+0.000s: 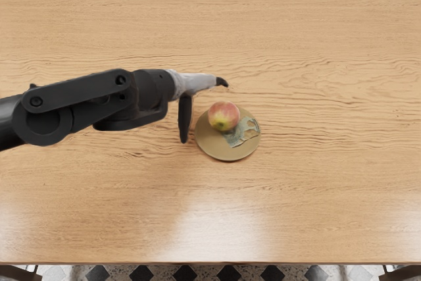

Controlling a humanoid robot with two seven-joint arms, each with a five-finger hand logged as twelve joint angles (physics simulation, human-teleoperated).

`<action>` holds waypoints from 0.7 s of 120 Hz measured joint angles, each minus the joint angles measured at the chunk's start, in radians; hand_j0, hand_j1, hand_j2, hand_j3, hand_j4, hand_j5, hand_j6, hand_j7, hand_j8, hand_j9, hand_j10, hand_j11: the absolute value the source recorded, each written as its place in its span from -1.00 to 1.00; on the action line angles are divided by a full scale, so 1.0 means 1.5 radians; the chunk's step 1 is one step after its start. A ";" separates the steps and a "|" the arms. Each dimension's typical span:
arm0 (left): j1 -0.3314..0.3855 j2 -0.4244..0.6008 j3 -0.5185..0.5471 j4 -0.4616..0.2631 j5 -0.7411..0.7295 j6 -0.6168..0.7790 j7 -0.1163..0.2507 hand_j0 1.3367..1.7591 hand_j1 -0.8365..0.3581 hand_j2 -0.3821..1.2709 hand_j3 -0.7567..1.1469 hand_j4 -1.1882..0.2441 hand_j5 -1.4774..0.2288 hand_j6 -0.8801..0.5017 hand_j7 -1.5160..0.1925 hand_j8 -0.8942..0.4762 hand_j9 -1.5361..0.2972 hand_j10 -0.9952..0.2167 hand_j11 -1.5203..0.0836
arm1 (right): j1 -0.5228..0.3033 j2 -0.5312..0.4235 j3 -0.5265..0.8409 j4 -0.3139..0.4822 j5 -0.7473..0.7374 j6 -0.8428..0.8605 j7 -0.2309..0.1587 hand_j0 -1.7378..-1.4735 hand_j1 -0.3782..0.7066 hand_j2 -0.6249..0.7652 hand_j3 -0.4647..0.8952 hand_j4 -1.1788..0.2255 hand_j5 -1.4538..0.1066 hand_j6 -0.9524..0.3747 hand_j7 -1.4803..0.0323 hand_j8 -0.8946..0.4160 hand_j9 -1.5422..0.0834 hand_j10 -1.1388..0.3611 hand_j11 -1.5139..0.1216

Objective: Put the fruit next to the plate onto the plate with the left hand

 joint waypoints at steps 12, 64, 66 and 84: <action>0.007 0.052 -0.040 0.001 -0.133 -0.006 0.000 0.52 0.91 -0.51 -0.20 0.61 0.65 0.24 0.69 0.26 0.60 0.56 0.81 | 0.000 0.000 0.000 0.000 0.000 0.000 0.000 -0.40 -0.92 -0.10 -0.32 0.66 0.84 0.42 0.93 0.35 0.88 0.50 0.83; 0.272 0.336 -0.330 0.017 -0.789 -0.252 0.000 0.52 0.98 -0.53 -0.20 0.65 0.72 0.27 0.76 0.30 0.67 0.63 0.89 | 0.000 0.000 -0.001 0.001 0.000 0.000 0.000 -0.40 -0.92 -0.10 -0.32 0.66 0.84 0.42 0.93 0.35 0.88 0.50 0.83; 0.295 0.340 -0.335 0.021 -0.807 -0.253 0.000 0.52 0.98 -0.53 -0.20 0.65 0.72 0.27 0.77 0.30 0.67 0.63 0.89 | 0.000 0.000 -0.001 0.001 0.000 0.000 0.000 -0.40 -0.92 -0.10 -0.32 0.66 0.84 0.42 0.93 0.35 0.88 0.50 0.83; 0.392 0.376 -0.390 0.039 -0.889 -0.259 0.000 0.52 0.98 -0.54 -0.20 0.66 0.73 0.27 0.77 0.30 0.67 0.64 0.89 | -0.001 0.000 -0.001 0.001 0.000 0.000 0.000 -0.40 -0.92 -0.10 -0.32 0.66 0.84 0.42 0.93 0.35 0.88 0.50 0.83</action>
